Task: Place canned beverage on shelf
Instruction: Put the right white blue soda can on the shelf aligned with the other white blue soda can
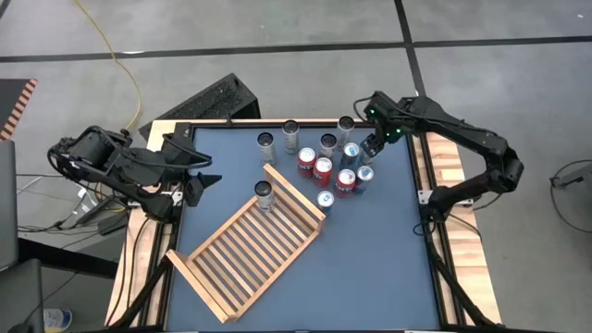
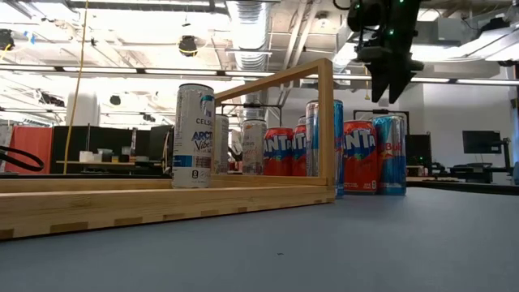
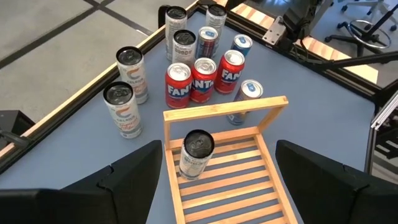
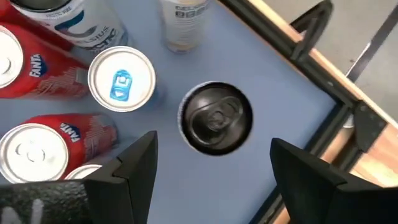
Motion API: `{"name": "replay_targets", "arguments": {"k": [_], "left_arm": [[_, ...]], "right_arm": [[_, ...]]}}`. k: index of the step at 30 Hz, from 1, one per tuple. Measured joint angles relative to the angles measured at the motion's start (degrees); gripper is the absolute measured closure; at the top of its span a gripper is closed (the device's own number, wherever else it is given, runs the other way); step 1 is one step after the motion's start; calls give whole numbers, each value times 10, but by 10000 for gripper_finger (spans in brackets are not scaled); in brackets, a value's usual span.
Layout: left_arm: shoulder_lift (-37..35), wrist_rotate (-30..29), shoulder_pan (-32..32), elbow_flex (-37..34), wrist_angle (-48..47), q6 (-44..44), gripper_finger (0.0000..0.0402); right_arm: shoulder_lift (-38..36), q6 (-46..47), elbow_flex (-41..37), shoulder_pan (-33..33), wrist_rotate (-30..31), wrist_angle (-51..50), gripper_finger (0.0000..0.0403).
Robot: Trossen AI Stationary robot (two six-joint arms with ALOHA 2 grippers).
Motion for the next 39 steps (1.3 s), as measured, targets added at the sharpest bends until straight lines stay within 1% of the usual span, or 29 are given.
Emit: {"name": "replay_targets", "arguments": {"k": [4, 13, 24, 29, 33, 39], "left_arm": [[0, 0, 0, 0, 0, 0, 99], [0, -1, 0, 0, 0, 0, 99], [0, -2, 1, 0, 0, 6, 99], [0, -3, 1, 0, 0, 16, 99], [0, -3, 1, 0, 0, 17, 99], [0, -3, 1, 0, -1, 24, 99]], "right_arm": [[17, -15, 0, 0, -8, -1, 121], [57, -19, 0, -2, -7, -4, 92], [72, -36, 0, -34, -6, -8, 91], [72, -48, 0, -44, -35, -8, 91], [74, -49, -1, -43, -35, -7, 91], [74, -49, -30, -44, -35, 22, 94]]}}
